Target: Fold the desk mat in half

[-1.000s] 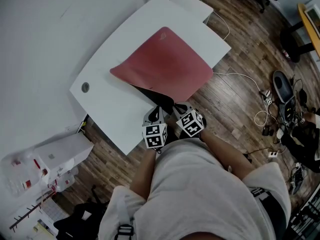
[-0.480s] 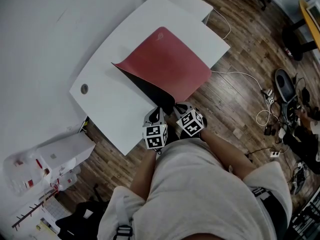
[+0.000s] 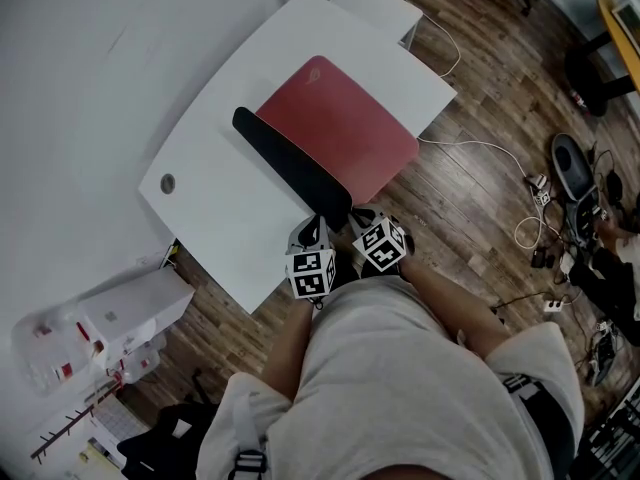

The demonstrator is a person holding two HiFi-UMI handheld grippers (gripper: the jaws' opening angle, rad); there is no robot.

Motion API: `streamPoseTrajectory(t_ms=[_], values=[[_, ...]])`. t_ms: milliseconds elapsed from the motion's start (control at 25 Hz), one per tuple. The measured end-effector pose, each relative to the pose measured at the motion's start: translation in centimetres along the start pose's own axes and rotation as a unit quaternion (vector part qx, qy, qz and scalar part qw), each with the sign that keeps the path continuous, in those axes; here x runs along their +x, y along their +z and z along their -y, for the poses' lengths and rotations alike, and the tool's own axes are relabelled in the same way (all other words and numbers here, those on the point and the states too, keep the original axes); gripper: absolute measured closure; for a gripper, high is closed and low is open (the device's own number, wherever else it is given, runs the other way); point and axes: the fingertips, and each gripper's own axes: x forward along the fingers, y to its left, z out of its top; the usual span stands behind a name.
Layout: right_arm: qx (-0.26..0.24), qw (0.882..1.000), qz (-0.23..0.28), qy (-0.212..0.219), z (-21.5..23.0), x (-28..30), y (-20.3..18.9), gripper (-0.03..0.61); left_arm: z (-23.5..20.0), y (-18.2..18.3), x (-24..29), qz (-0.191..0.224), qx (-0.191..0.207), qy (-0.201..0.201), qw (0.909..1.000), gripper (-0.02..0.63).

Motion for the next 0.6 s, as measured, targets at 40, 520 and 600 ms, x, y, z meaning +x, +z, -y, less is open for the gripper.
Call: streamPoseTrajectory(t_ms=[40, 520, 600], values=[[0.000, 1.000, 0.001, 0.000, 0.08, 0.05, 0.04, 0.531, 0.04, 0.08, 0.11, 0.000, 0.001, 0.000, 1.0000, 0.601], [-0.003, 1.000, 0.002, 0.006, 0.59, -0.19, -0.09, 0.531, 0.76, 0.67, 0.81, -0.001, 0.006, 0.004, 1.0000, 0.601], [-0.005, 1.000, 0.002, 0.005, 0.79, -0.24, -0.22, 0.531, 0.90, 0.69, 0.93, -0.002, 0.006, 0.005, 1.0000, 0.601]])
